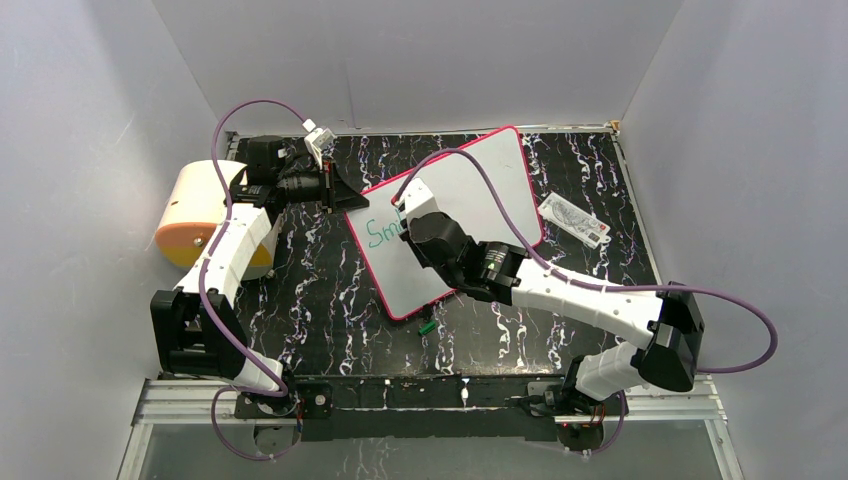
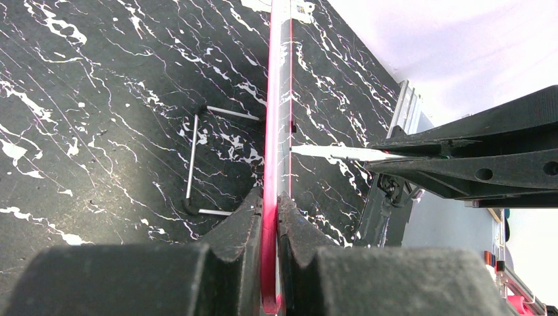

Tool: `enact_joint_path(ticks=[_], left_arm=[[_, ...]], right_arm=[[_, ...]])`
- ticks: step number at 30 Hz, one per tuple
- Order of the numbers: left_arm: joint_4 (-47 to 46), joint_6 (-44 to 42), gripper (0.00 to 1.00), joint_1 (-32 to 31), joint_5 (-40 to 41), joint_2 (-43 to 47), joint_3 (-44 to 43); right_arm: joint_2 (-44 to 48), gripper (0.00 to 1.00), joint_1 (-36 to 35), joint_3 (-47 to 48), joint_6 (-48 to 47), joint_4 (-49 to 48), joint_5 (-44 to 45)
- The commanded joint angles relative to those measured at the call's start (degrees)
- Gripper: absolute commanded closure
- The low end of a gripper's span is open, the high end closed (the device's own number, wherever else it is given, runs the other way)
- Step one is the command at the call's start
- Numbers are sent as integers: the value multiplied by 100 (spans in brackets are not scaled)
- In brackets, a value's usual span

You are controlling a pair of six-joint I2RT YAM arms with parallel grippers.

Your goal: Write a sentence on the whiteboard

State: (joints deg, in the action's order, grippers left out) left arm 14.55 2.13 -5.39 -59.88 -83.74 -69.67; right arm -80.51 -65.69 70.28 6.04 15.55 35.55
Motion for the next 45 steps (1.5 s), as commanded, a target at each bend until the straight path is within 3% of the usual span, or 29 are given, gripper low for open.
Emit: enact_joint_path(ticks=[1,30,45], left_arm=[[261,-251,100,-59,335,-10,199],[265,-248,100,-59,315,-28,195],[260,-255,100,-59,302,-23,202]], right_arm=[[-25,100,23,42,33,-98,18],[-75,100,42,43,11,-8,341],[-35,100,55,-66,-67,-433,413]])
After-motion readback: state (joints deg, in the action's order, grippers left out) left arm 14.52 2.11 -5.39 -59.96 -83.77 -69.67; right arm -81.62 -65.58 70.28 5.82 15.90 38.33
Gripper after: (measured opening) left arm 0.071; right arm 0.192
